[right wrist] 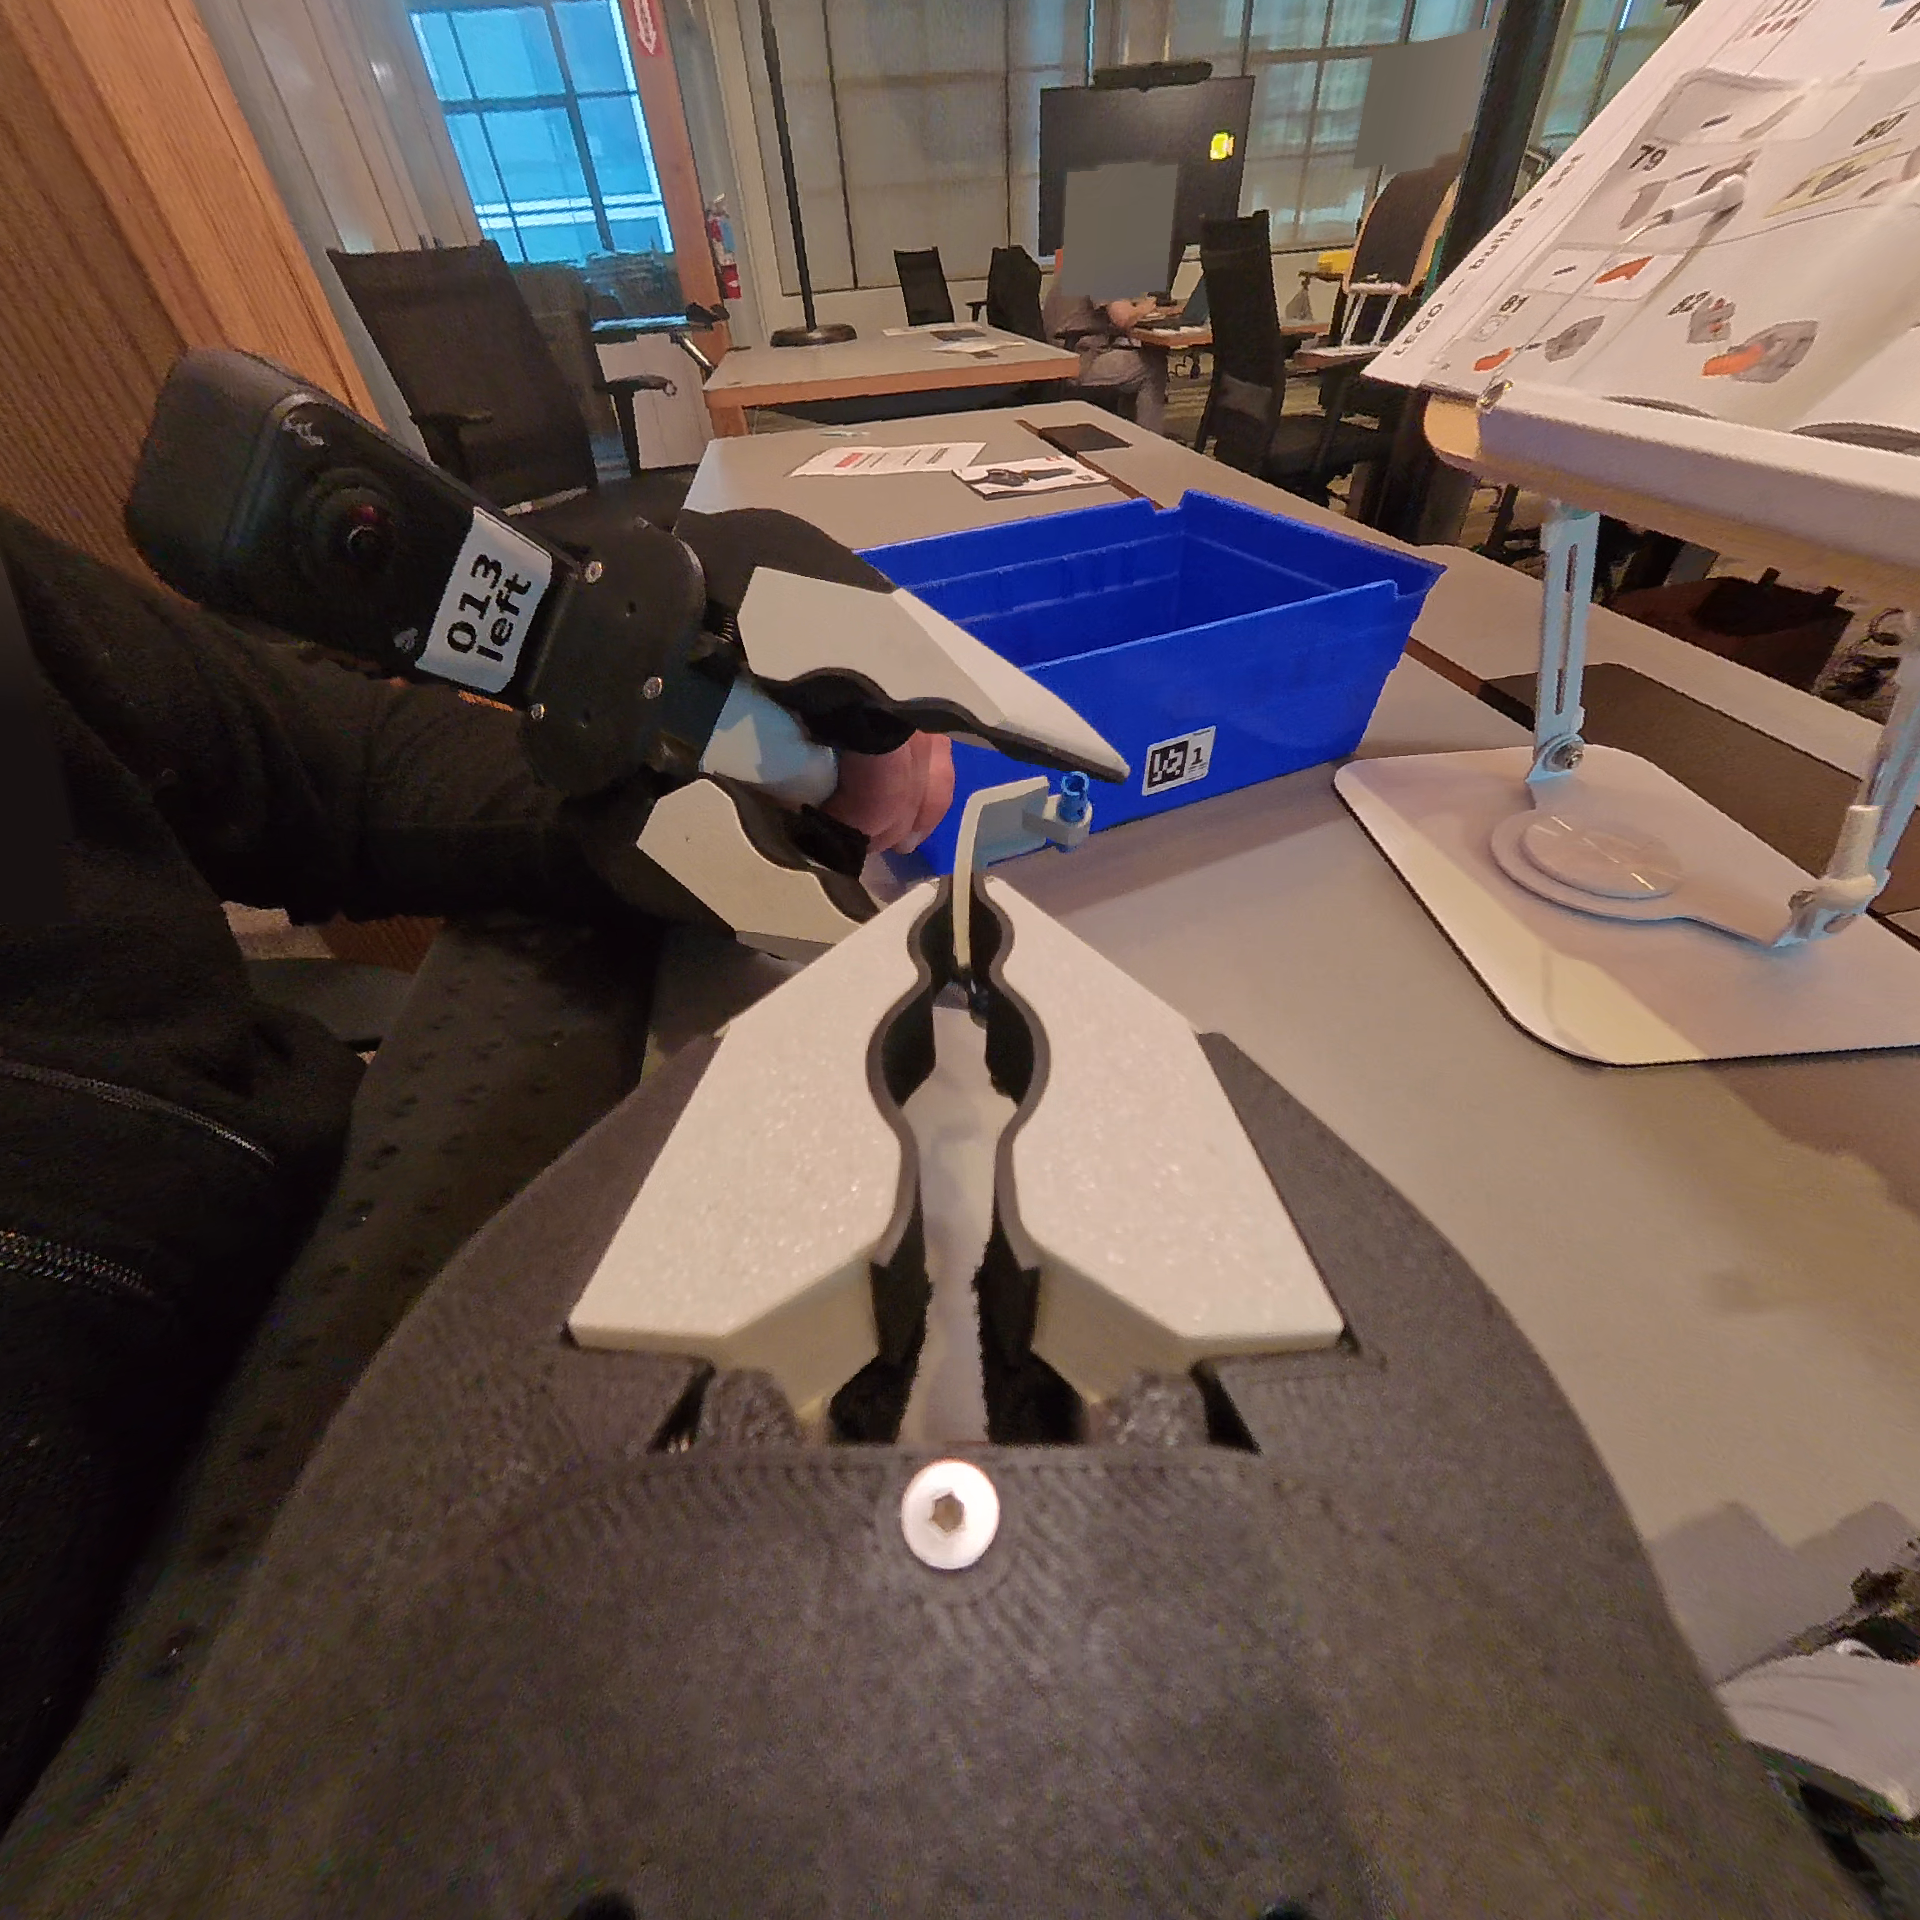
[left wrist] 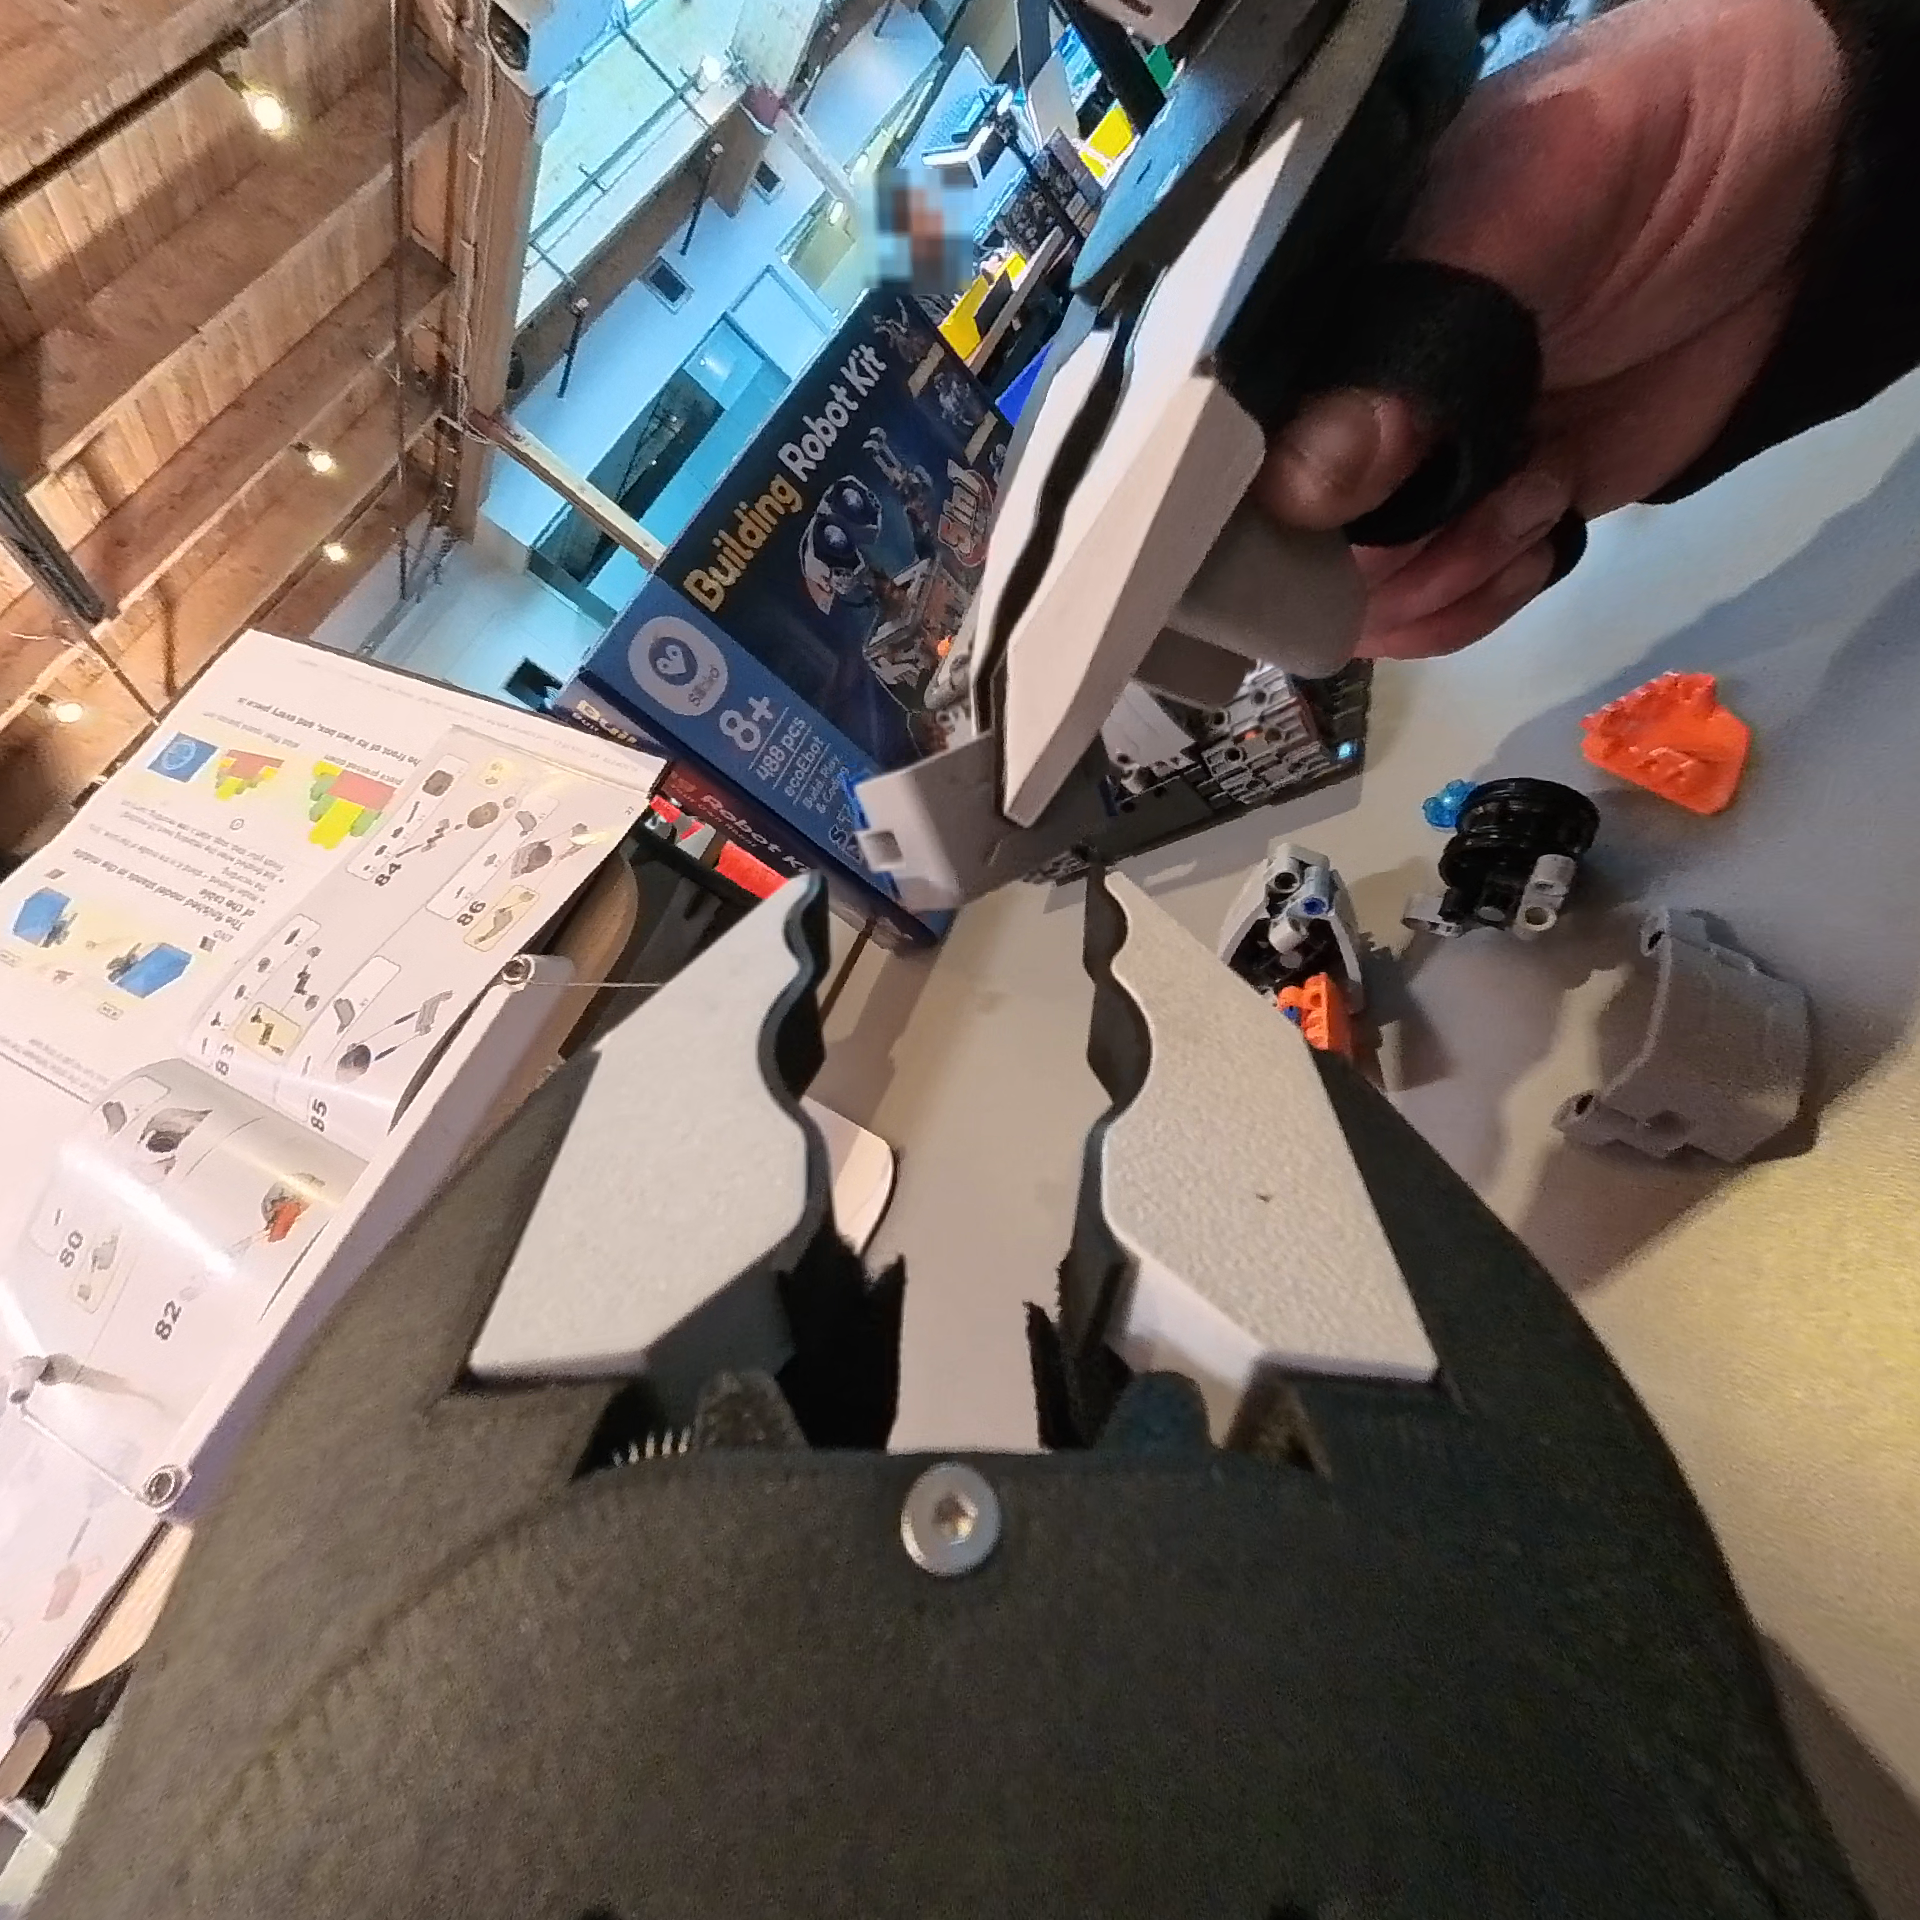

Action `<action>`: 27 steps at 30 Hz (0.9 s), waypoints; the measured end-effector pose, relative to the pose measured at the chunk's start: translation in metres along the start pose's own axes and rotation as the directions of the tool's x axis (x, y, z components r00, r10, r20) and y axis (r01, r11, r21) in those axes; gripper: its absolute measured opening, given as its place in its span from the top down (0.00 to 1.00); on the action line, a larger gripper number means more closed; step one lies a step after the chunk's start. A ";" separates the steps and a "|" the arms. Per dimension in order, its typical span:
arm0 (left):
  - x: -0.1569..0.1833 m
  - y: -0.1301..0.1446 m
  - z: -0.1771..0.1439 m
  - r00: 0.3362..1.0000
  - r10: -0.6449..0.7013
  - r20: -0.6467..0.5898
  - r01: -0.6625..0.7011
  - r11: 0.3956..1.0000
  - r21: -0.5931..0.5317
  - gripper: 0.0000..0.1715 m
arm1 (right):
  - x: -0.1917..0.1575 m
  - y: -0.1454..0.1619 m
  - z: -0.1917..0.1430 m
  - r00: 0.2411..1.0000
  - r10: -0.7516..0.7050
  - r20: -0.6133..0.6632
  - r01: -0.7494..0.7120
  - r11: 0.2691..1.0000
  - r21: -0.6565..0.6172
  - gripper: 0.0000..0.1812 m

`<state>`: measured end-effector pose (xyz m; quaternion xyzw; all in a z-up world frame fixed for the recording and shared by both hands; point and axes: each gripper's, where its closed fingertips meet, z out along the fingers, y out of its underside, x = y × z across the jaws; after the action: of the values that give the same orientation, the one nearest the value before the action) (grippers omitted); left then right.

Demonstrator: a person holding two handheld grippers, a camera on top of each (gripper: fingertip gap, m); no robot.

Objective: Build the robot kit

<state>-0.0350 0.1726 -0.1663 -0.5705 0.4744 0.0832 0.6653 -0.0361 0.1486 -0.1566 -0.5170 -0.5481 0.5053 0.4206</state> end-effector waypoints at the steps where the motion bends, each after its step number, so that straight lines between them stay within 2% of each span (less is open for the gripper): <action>1: 0.001 -0.001 0.000 1.000 0.002 -0.004 -0.002 1.000 0.003 0.74 | -0.001 0.001 0.001 1.000 -0.004 0.000 0.004 1.000 -0.006 1.00; 5: 0.005 0.000 0.000 1.000 0.014 -0.020 -0.014 1.000 -0.004 0.79 | -0.001 0.004 0.003 1.000 -0.011 -0.003 0.011 1.000 -0.014 1.00; 27: 0.006 0.002 0.000 0.999 0.020 -0.026 -0.021 1.000 -0.019 0.81 | -0.001 0.005 0.002 1.000 -0.010 0.001 0.010 1.000 -0.017 1.00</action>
<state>-0.0330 0.1705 -0.1716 -0.5731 0.4879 0.0871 0.6526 -0.0376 0.1475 -0.1622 -0.5175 -0.5551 0.4990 0.4183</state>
